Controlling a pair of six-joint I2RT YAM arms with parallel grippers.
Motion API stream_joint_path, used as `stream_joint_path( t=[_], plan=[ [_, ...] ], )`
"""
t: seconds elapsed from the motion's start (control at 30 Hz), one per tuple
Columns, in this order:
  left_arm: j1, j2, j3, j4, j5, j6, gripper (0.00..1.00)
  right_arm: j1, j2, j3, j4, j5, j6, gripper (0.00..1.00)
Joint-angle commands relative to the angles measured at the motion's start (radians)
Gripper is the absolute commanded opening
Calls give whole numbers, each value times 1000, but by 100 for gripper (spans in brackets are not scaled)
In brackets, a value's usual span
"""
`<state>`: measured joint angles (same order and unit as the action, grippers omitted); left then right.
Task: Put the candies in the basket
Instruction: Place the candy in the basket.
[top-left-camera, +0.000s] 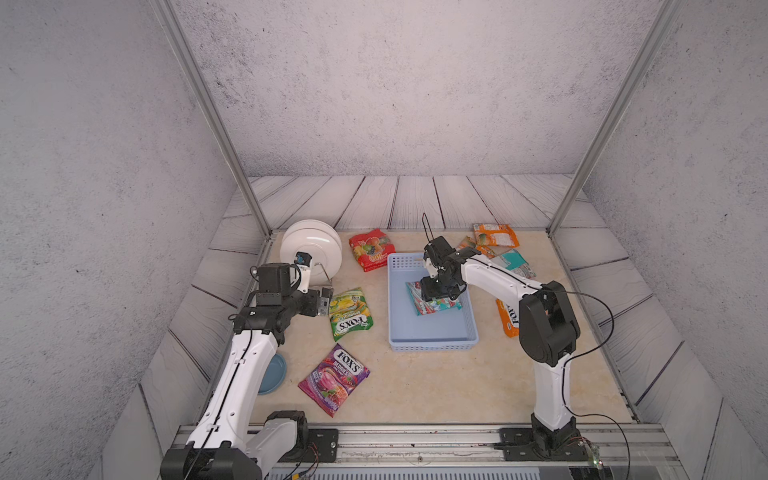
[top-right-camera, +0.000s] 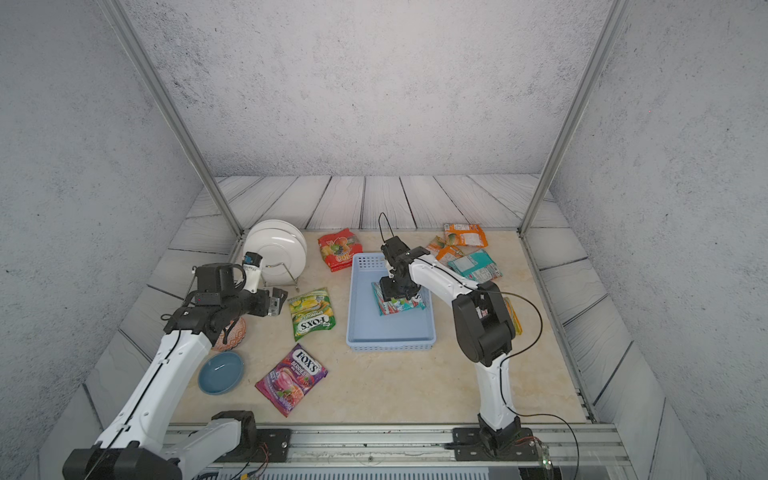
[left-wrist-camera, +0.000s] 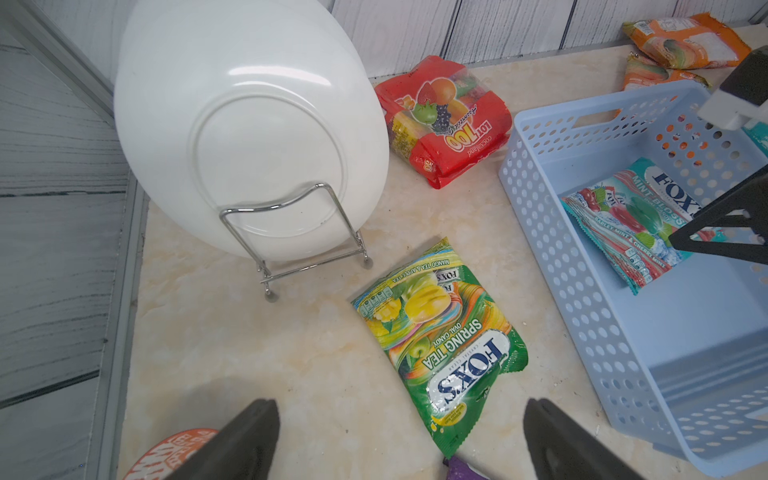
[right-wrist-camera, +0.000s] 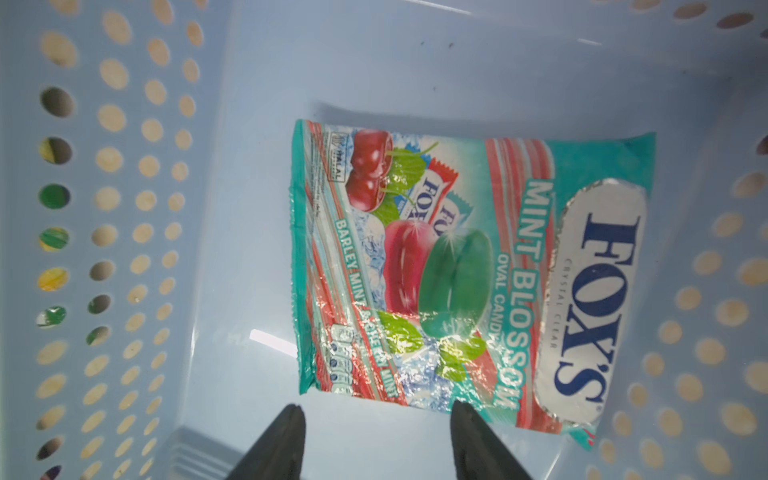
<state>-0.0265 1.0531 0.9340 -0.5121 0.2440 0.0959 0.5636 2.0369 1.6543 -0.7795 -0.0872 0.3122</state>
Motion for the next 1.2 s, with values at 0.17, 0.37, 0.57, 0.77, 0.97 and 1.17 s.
stream_joint_path(
  t=[0.17,0.37,0.57,0.77,0.97,1.17],
  plan=[
    [0,-7,15,1,15,-4,98,0,74,6,22,9,4,52],
    [-1,-13,5,5,11,2,98,0,181,106,22,-59,52,47],
    [-4,-19,-8,20,3,8,98,8,266,188,48,-88,82,43],
    [-5,-18,-10,26,-2,8,98,23,330,288,82,-129,109,40],
    [-4,-20,4,9,-3,9,98,38,295,320,20,-107,69,39],
    [-5,-13,9,5,15,2,98,36,140,230,-68,10,30,42]
  ],
)
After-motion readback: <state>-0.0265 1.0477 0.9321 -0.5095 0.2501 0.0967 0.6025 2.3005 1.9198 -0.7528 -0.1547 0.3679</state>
